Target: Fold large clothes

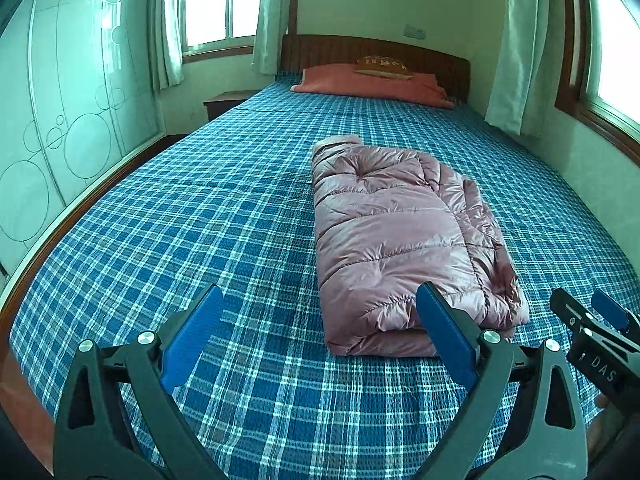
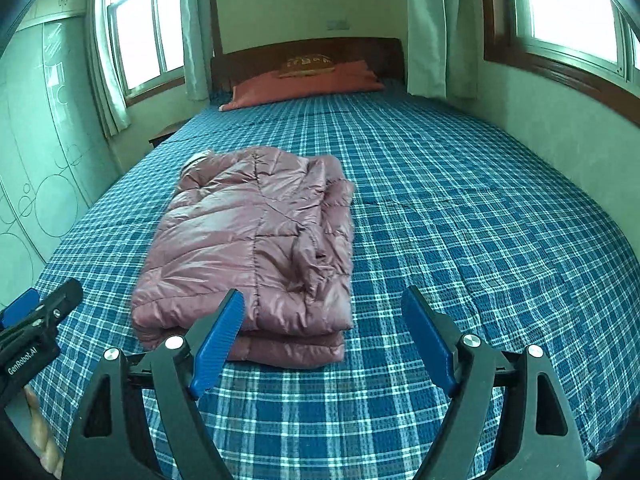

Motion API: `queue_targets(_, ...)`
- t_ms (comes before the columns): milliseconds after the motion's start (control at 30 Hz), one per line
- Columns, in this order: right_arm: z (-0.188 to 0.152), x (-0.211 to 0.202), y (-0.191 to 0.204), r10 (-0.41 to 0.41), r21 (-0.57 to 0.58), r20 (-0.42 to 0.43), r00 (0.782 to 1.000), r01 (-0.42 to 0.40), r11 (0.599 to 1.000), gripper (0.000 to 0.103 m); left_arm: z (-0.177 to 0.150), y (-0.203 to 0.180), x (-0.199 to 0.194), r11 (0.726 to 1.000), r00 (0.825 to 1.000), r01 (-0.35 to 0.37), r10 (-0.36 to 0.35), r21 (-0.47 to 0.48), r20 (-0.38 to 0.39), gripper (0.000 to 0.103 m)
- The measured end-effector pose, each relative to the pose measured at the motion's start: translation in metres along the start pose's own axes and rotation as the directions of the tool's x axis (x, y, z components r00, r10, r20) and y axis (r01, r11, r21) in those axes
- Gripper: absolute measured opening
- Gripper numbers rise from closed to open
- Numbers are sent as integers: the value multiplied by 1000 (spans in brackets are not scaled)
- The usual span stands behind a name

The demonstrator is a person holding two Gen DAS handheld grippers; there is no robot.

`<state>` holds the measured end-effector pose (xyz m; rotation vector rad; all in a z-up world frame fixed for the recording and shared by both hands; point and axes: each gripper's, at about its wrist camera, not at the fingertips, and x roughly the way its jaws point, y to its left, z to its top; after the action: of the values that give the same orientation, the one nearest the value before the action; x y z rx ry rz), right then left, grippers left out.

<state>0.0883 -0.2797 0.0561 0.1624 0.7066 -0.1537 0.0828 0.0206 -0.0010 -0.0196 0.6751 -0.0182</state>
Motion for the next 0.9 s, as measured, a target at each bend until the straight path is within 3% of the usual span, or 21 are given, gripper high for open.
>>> queue_targets(267, 0, -8, 9, 5, -5, 6, 1000, -5, 1000, 79, 2, 0, -14, 1000, 999, 4, -5, 4, 35, 97)
queue_targets(900, 0, -20, 18, 1, -20, 35, 999, 0, 1000, 80, 3, -5, -22, 1000, 1000, 15, -15, 1, 26, 97)
